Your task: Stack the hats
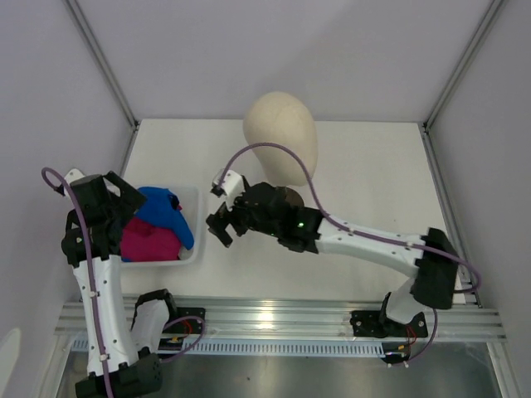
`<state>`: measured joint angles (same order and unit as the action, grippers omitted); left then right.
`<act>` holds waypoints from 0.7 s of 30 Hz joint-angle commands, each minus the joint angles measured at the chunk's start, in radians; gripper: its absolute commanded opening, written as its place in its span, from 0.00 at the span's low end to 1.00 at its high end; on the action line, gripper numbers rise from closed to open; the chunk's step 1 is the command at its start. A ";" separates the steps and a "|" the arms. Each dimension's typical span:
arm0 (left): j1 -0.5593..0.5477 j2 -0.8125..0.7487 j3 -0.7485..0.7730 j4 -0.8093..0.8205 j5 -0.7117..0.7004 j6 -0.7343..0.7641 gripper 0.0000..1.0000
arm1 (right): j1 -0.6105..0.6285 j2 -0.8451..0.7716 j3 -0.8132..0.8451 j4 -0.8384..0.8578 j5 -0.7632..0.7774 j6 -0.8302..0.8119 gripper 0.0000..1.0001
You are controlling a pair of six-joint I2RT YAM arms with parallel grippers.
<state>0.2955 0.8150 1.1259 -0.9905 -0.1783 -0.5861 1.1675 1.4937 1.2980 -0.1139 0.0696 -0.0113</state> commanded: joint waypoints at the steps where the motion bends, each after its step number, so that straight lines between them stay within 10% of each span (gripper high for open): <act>1: 0.016 -0.031 -0.020 0.050 0.071 0.052 0.99 | 0.012 0.158 0.124 0.077 0.059 0.007 0.99; 11: 0.016 -0.014 -0.161 0.263 0.468 0.184 1.00 | 0.014 0.269 0.172 0.177 0.041 0.085 0.99; 21: -0.001 0.075 -0.222 0.380 0.366 0.204 0.89 | -0.066 0.050 0.011 0.184 0.025 0.171 1.00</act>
<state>0.3004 0.8780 0.9318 -0.6910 0.2062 -0.4095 1.1236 1.6279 1.3258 0.0185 0.0929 0.1112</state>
